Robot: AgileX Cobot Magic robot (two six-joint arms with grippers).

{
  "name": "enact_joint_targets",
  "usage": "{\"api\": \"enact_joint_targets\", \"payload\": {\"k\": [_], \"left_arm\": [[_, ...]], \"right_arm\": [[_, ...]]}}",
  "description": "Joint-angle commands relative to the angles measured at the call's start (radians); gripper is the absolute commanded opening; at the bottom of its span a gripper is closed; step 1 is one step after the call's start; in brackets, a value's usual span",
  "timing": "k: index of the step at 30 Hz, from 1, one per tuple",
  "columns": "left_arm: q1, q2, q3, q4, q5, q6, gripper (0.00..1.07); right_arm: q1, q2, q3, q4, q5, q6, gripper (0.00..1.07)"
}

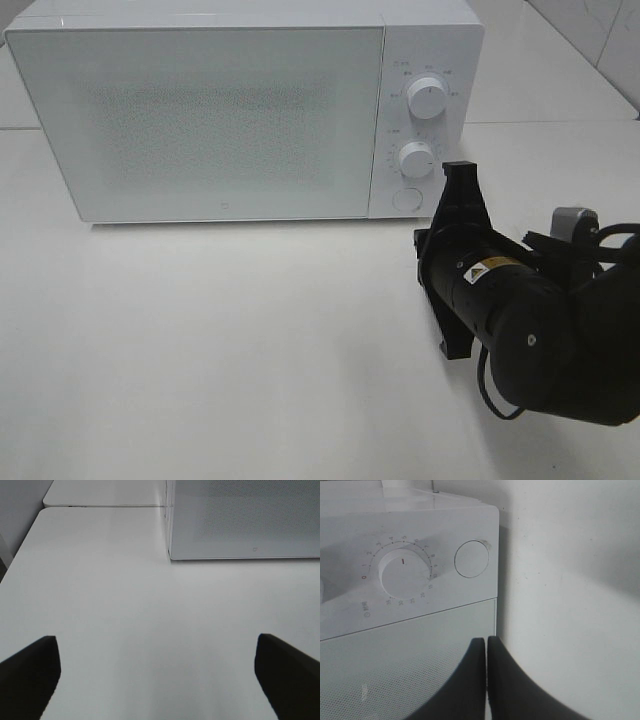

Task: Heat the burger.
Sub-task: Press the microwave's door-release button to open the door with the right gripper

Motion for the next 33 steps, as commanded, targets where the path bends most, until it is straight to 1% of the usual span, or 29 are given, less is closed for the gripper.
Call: {"api": "enact_joint_targets", "payload": {"k": [1,2,4,8,10,17,19,33], "left_arm": [[0.004,-0.02,0.003,-0.011,-0.012,-0.002,1.03],[0.004,-0.02,0.003,-0.011,-0.012,-0.002,1.03],[0.004,-0.02,0.003,-0.011,-0.012,-0.002,1.03],[0.004,-0.02,0.003,-0.011,-0.012,-0.002,1.03],[0.004,-0.02,0.003,-0.011,-0.012,-0.002,1.03],[0.004,-0.02,0.003,-0.011,-0.012,-0.002,1.03],[0.004,-0.02,0.003,-0.011,-0.012,-0.002,1.03],[0.004,-0.02,0.003,-0.011,-0.012,-0.002,1.03]], "right_arm": [[-0.046,0.016,-0.033,-0.072,0.007,0.026,0.0],[-0.046,0.016,-0.033,-0.072,0.007,0.026,0.0],[-0.09,0.029,-0.062,-0.115,0.028,0.029,0.0],[-0.123,0.053,-0.09,-0.15,0.049,0.037,0.0],[-0.151,0.088,-0.122,-0.173,0.051,0.072,0.0],[-0.196,0.124,-0.163,-0.192,0.051,0.074,0.0],[-0.214,0.153,-0.192,-0.196,0.052,0.075,0.0],[-0.221,0.265,-0.281,-0.192,0.056,0.104,0.0]]}}
